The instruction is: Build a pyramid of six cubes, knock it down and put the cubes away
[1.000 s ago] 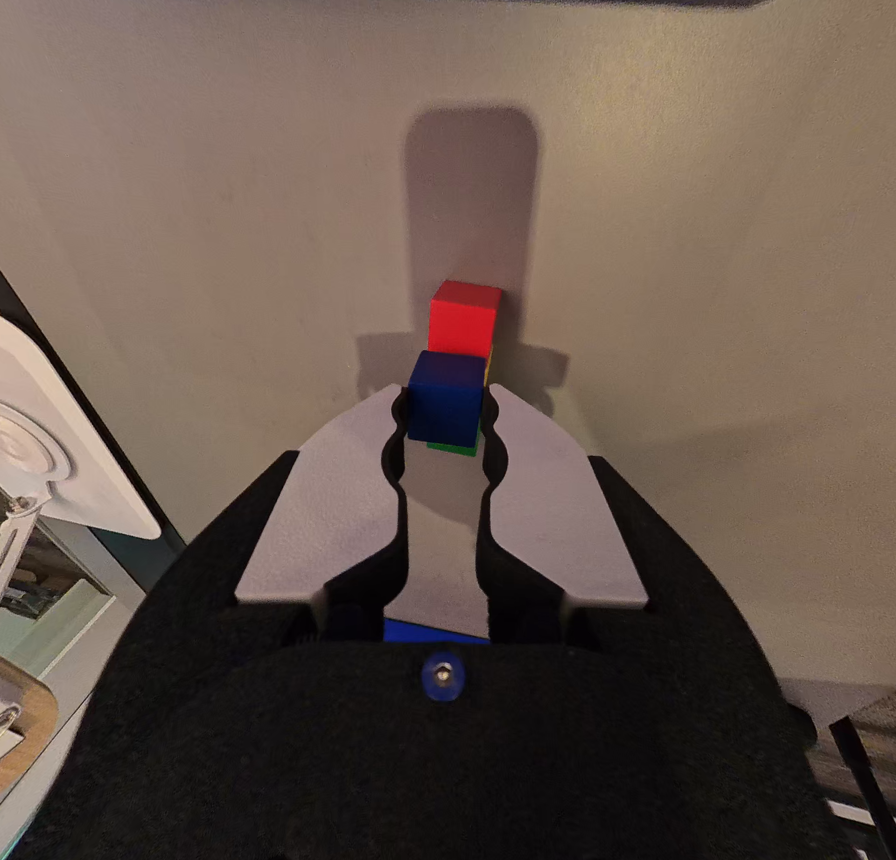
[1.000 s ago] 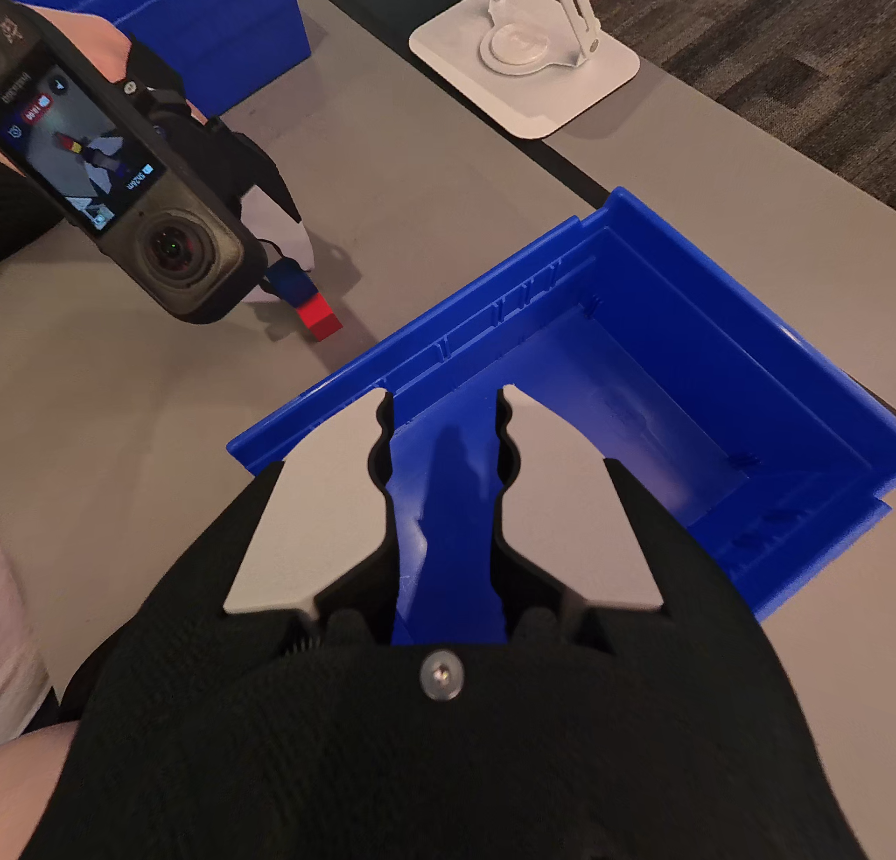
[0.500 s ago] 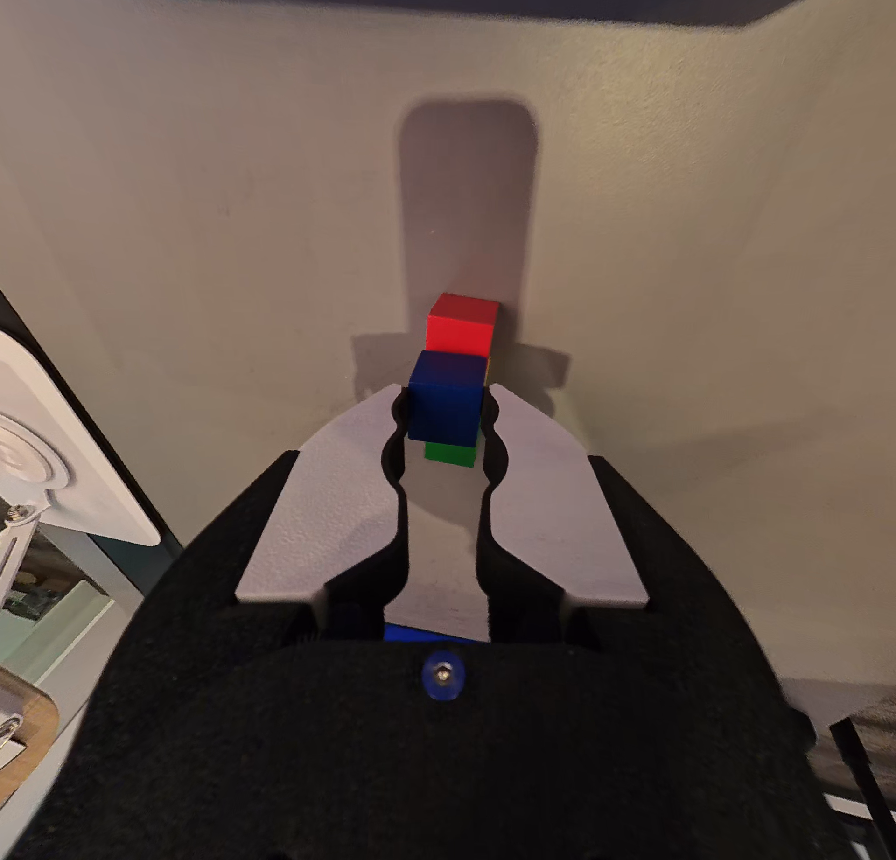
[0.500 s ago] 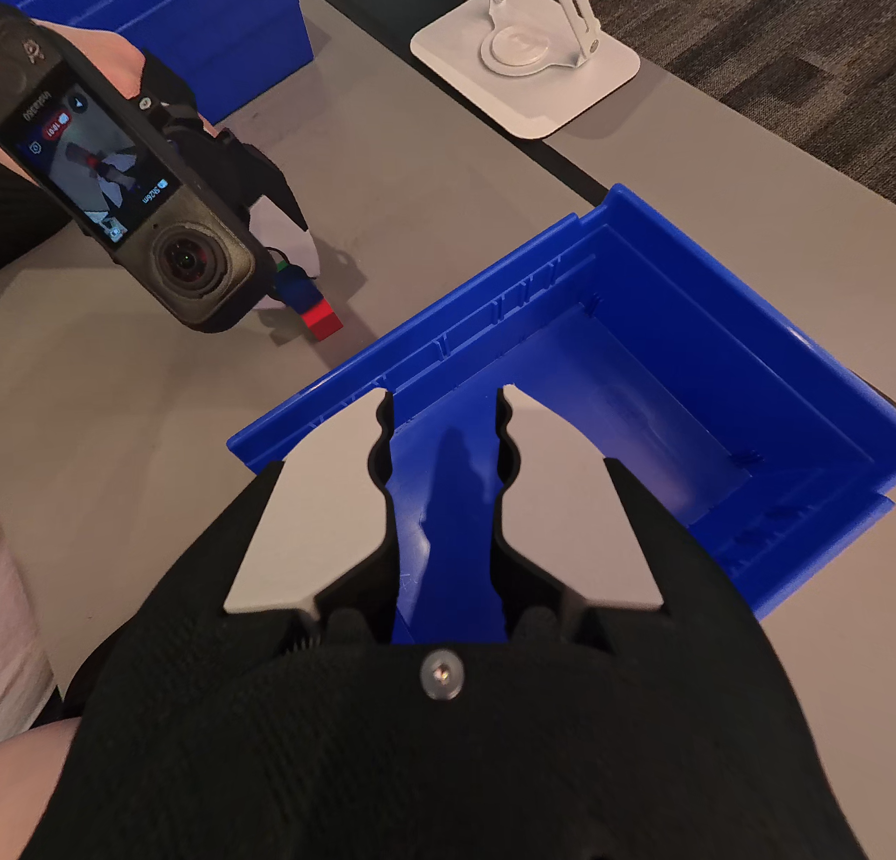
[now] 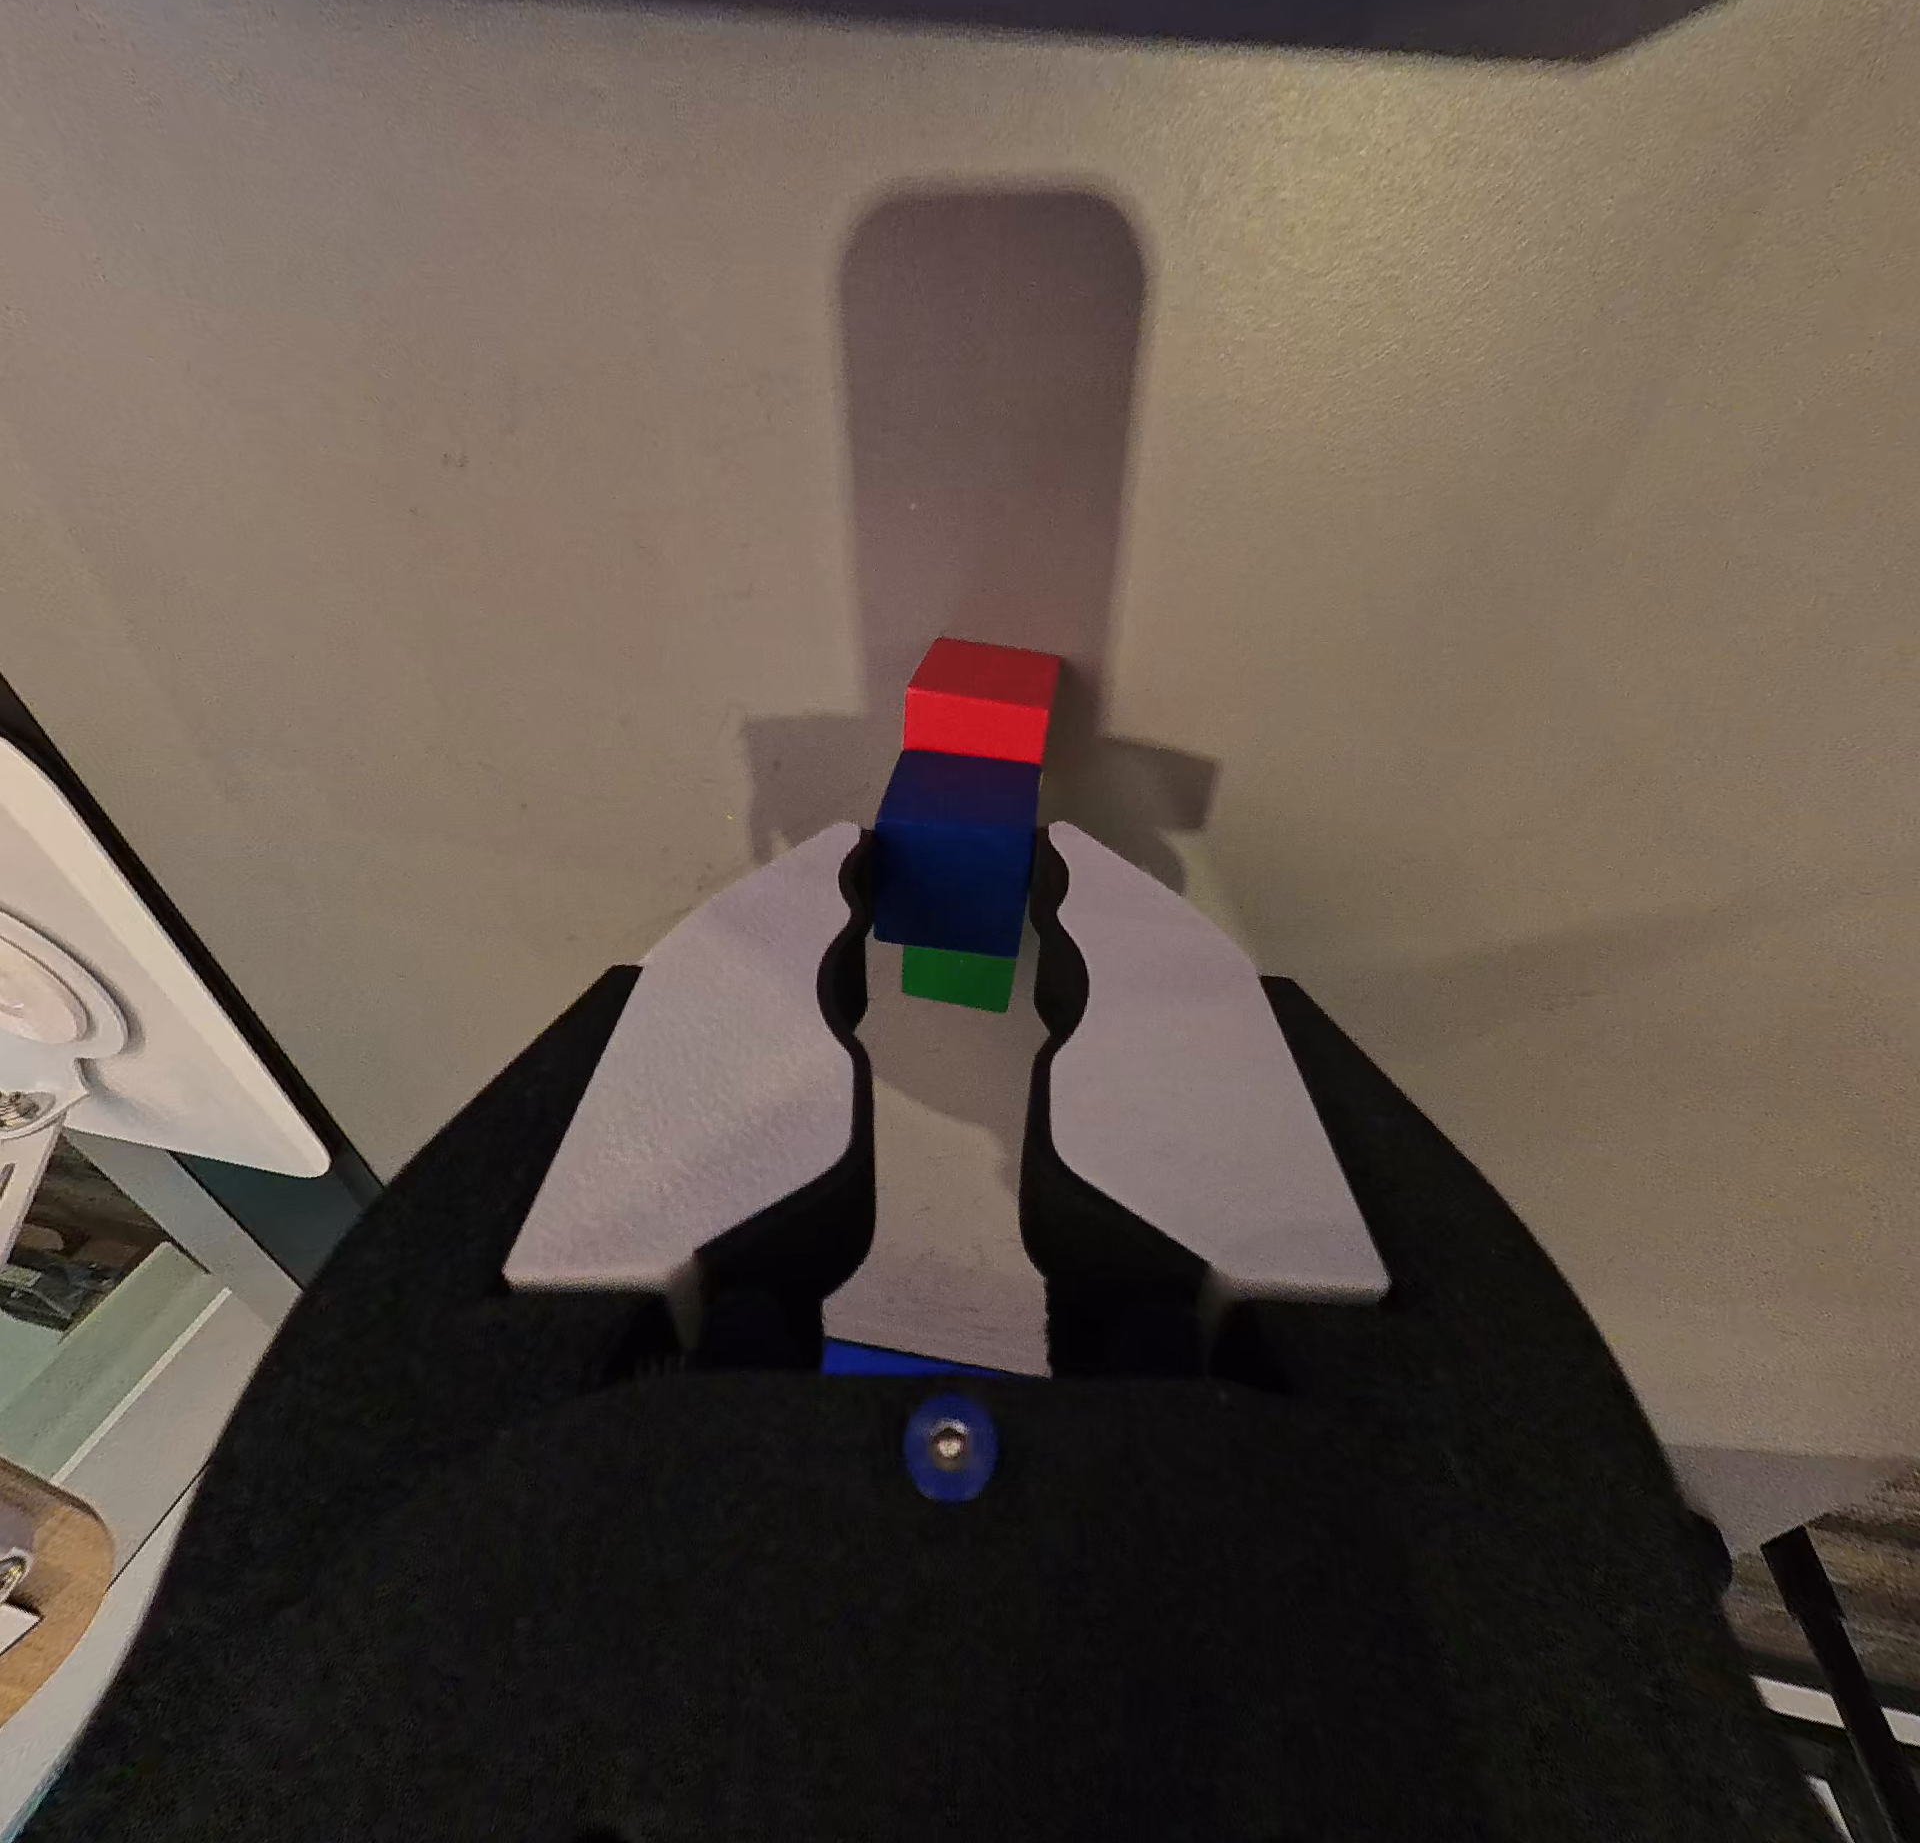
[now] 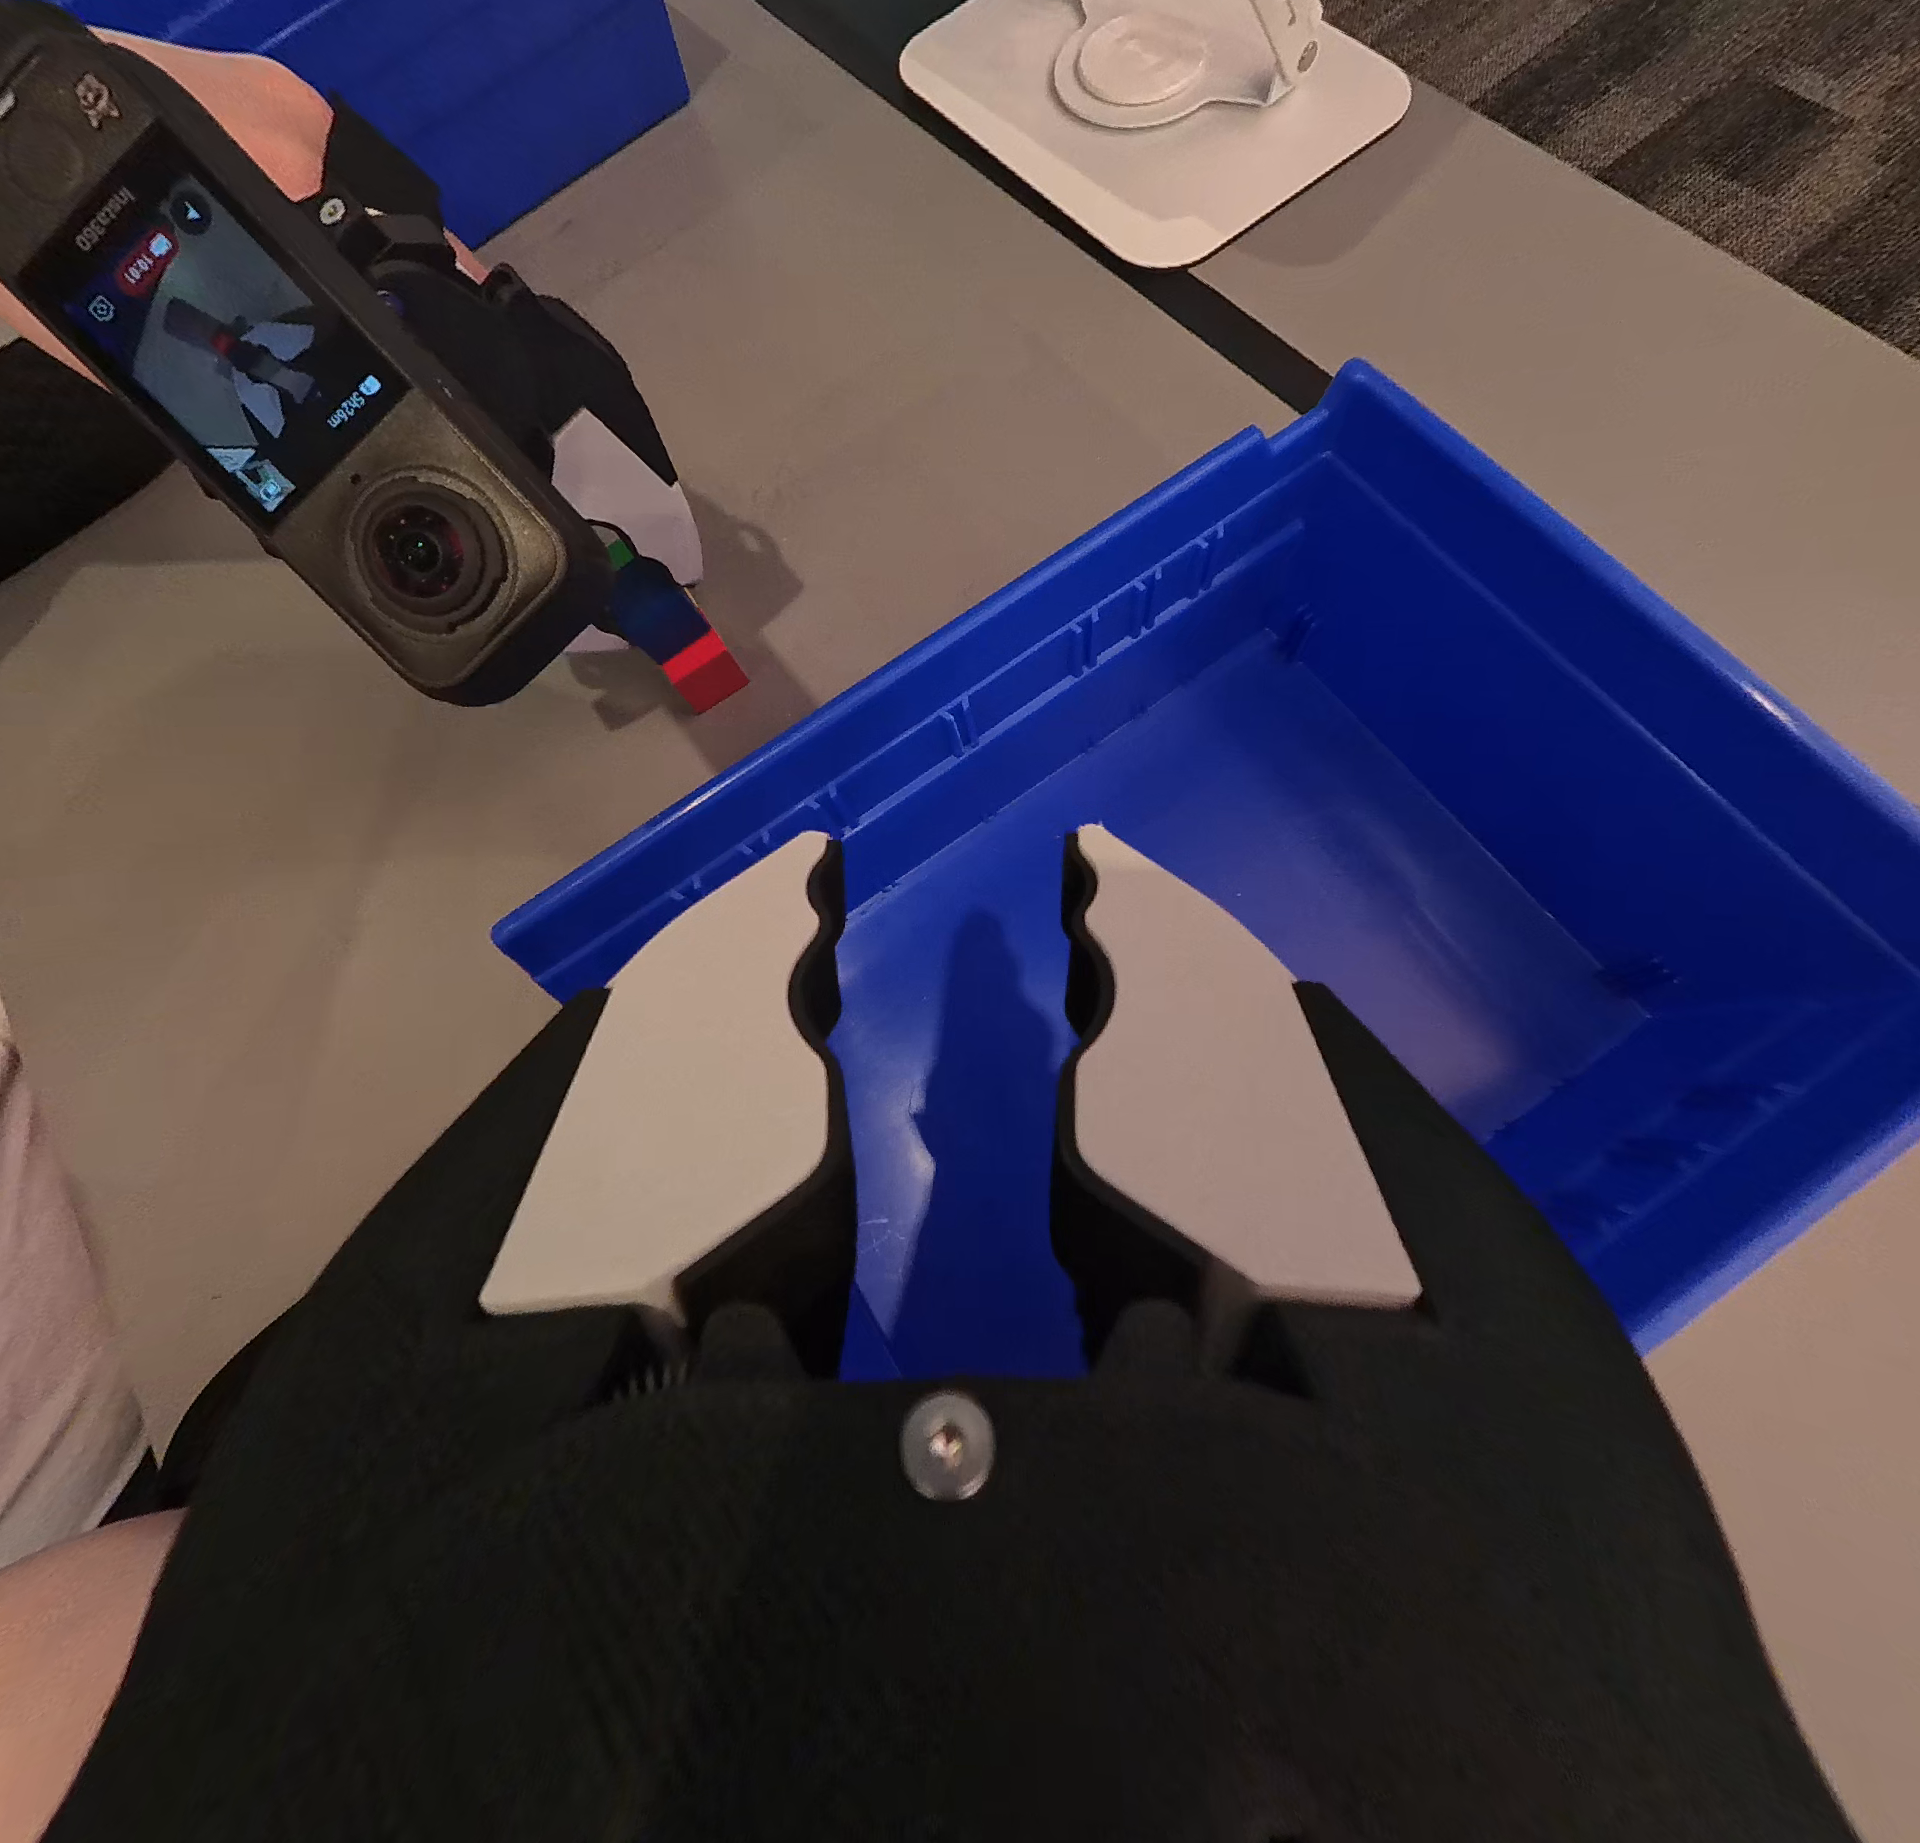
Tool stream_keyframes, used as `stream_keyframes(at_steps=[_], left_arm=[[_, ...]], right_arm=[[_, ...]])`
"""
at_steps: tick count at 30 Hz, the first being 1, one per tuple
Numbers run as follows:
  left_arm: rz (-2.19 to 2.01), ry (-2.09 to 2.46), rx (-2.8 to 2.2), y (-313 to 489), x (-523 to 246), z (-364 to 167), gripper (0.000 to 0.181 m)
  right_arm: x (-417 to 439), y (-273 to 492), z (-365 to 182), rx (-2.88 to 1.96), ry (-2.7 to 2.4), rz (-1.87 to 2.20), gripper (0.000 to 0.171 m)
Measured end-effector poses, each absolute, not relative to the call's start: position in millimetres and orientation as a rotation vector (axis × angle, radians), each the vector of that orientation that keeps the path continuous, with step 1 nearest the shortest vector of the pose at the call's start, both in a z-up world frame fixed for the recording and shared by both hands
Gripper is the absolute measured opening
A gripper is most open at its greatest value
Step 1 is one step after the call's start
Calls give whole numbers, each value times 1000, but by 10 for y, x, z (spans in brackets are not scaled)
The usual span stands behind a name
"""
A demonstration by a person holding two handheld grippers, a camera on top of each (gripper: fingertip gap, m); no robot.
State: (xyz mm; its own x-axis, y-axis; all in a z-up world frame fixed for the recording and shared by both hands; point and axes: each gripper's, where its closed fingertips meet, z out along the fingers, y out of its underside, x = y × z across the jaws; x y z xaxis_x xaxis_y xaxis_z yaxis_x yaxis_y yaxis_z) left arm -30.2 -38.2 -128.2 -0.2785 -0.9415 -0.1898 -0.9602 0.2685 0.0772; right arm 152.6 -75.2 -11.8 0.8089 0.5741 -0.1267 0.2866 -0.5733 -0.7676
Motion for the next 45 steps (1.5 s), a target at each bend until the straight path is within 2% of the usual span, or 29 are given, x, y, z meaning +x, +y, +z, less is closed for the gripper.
stream_keyframes(at_steps=[5, 8, 12, 18, 23, 31, 35, 39, 45], left_arm=[[238, 2393, -1845, -380, -284, -1275, 29], [214, 2388, -1849, -390, -264, -1230, 43], [253, 2416, -1794, -360, -278, -1182, 43], [268, 2455, -1792, -379, -338, -1208, 29], [271, 2461, -1792, -379, -365, -1215, 28], [293, 2470, -1777, -367, -372, -1218, 28], [283, 2452, -1788, -371, -357, -1170, 41], [243, 2388, -1758, -355, -323, -880, 42], [62, 2092, -1721, -278, -678, 154, 41]], right_arm=[[1516, -761, -124, -2204, -637, 481, 41], [1532, -760, -120, -2200, -628, 487, 41], [1555, -762, -115, -2196, -617, 487, 41], [1566, -759, -118, -2195, -615, 487, 41], [1561, -751, -130, -2200, -620, 486, 41], [1562, -745, -142, -2204, -623, 486, 41], [1566, -738, -150, -2206, -621, 489, 41], [1554, -738, -153, -2205, -628, 487, 41], [1466, -773, -32, -2138, -651, 514, 41]])
